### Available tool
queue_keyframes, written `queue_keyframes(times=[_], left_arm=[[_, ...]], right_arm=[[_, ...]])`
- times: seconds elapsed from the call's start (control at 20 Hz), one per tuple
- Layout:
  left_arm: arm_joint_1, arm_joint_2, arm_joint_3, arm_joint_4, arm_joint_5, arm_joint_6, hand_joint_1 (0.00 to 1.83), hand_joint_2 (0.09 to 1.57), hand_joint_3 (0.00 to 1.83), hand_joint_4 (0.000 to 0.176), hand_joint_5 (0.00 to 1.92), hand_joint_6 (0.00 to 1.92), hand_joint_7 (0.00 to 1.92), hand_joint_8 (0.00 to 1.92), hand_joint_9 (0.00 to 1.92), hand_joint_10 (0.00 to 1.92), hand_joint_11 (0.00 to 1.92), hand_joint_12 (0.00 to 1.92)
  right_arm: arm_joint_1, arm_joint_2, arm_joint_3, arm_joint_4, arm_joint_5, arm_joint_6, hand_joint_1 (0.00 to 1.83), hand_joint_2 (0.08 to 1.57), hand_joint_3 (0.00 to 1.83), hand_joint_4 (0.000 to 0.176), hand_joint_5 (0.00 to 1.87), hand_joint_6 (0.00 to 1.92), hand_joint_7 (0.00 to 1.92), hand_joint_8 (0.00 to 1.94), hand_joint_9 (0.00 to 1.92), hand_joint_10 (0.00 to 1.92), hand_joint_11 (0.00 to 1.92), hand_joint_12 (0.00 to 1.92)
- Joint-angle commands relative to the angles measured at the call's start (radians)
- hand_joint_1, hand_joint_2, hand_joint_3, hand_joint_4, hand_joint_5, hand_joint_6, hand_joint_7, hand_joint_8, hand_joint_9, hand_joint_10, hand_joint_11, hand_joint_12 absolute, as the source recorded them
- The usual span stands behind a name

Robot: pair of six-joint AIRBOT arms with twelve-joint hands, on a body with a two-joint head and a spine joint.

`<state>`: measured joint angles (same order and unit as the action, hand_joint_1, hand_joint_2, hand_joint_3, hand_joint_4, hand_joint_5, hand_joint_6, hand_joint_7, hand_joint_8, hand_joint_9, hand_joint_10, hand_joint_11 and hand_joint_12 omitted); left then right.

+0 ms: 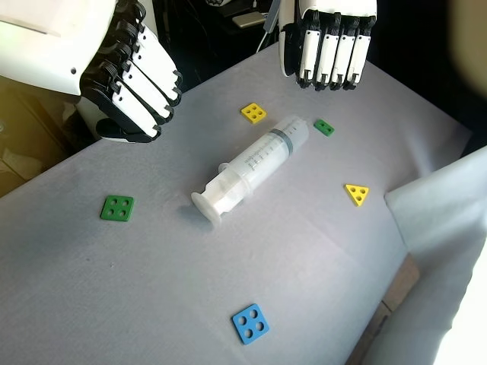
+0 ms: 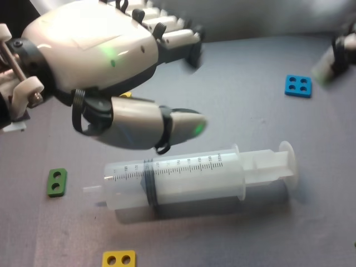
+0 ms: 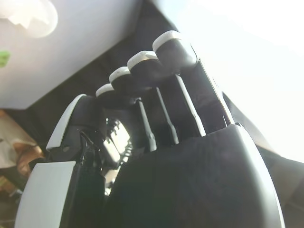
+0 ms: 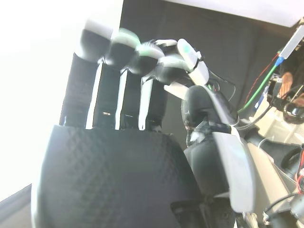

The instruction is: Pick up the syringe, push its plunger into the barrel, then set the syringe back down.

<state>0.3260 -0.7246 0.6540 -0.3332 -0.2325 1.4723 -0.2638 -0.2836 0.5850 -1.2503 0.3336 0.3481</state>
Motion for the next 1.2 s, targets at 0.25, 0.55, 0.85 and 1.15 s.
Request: queue_keyframes(times=[0.25, 0.55, 0.85, 1.15], left_arm=[[-0.023, 0.004, -0.004, -0.085, -0.113, 0.101, 0.00, 1.21, 0.01, 0.000, 0.17, 0.00, 0.14, 0.00, 0.09, 0.00, 0.00, 0.23], [-0.013, -0.013, -0.024, -0.356, -0.115, 0.339, 0.00, 1.20, 0.00, 0.000, 0.16, 0.00, 0.12, 0.00, 0.09, 0.00, 0.00, 0.22], [0.156, -0.103, -0.037, -0.384, -0.340, 0.324, 0.15, 1.09, 0.00, 0.000, 0.08, 0.00, 0.06, 0.00, 0.05, 0.00, 0.00, 0.21], [0.271, -0.197, -0.034, -0.498, -0.480, 0.396, 0.50, 0.99, 0.00, 0.000, 0.00, 0.00, 0.00, 0.00, 0.00, 0.00, 0.00, 0.15]], right_arm=[[0.017, 0.002, -0.006, 0.036, 0.015, 0.005, 0.00, 1.20, 0.03, 0.000, 0.08, 0.01, 0.06, 0.00, 0.03, 0.01, 0.02, 0.01], [0.017, 0.003, -0.008, 0.038, -0.049, 0.004, 0.00, 1.21, 0.02, 0.000, 0.09, 0.01, 0.07, 0.01, 0.04, 0.01, 0.02, 0.01], [0.018, 0.004, -0.007, 0.038, -0.057, 0.035, 0.00, 1.21, 0.01, 0.000, 0.11, 0.01, 0.08, 0.00, 0.05, 0.00, 0.02, 0.03], [0.017, 0.007, -0.007, 0.038, -0.067, 0.039, 0.00, 1.22, 0.00, 0.000, 0.16, 0.00, 0.13, 0.00, 0.09, 0.01, 0.00, 0.19]])
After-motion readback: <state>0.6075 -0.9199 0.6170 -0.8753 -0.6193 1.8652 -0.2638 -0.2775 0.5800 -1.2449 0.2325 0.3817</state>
